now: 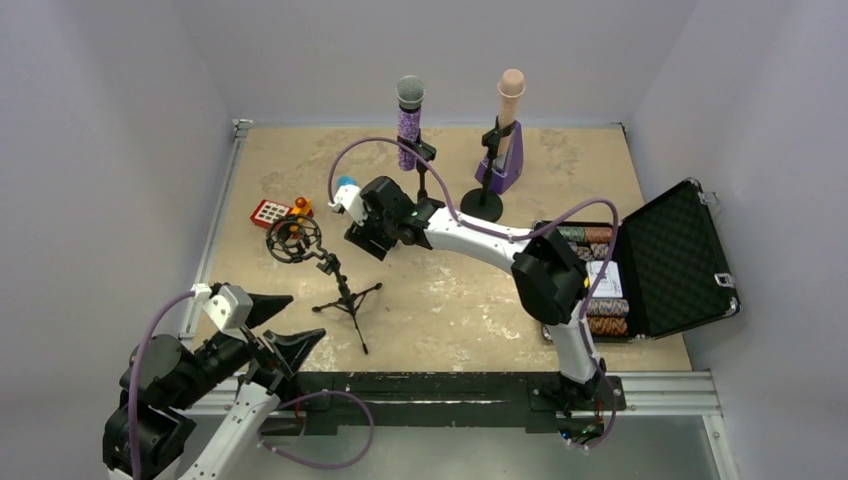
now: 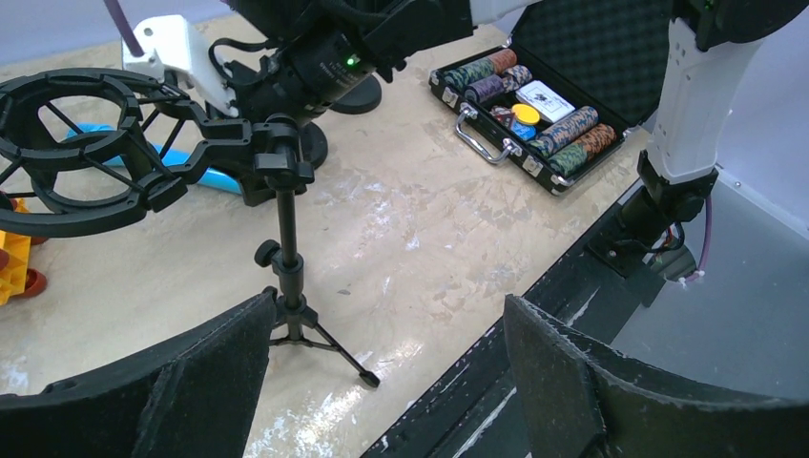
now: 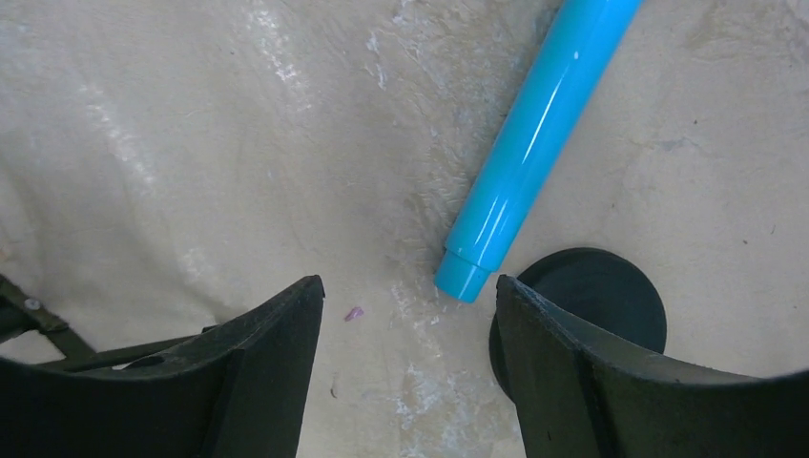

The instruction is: Attach the microphones to the stand

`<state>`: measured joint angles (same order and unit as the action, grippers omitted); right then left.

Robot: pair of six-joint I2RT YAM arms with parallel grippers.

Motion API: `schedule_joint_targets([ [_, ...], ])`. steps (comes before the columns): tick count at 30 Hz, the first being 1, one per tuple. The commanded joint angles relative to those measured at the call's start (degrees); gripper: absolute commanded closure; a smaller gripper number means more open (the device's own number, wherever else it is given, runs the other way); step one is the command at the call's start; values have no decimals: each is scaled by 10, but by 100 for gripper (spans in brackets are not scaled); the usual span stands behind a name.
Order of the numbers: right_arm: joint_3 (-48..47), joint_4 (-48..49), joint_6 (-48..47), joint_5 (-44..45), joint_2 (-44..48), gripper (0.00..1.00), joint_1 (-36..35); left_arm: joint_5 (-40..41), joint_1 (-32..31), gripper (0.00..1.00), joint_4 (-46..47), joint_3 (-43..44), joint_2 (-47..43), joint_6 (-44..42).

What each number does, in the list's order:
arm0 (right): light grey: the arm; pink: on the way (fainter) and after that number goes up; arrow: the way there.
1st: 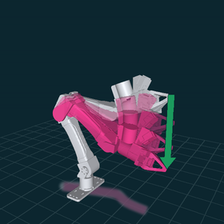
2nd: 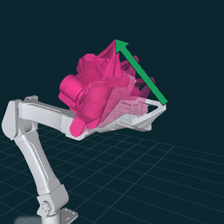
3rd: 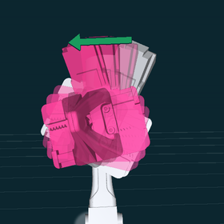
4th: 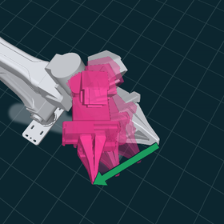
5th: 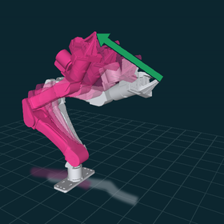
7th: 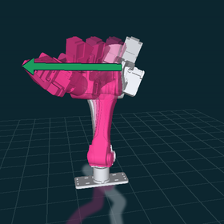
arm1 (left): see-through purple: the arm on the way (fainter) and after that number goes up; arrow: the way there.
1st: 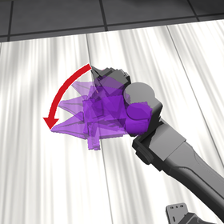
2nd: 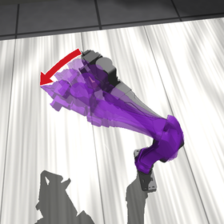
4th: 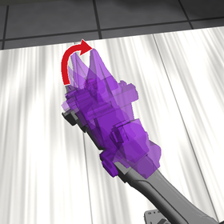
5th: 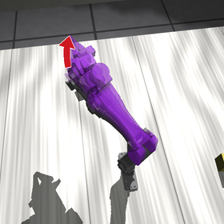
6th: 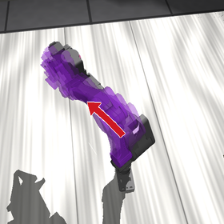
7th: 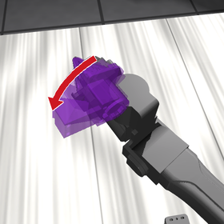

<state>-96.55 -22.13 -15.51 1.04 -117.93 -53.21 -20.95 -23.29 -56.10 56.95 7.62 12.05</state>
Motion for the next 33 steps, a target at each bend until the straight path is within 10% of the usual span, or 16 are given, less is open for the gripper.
schedule_joint_targets([
  [1, -42, -10, 37, 44, -28, 31, 0, 4, -2, 7, 1, 12, -8, 10],
  [33, -127, -108, 88, 26, -139, 51, 23, -10, -2, 7, 10, 11, -11, 9],
])
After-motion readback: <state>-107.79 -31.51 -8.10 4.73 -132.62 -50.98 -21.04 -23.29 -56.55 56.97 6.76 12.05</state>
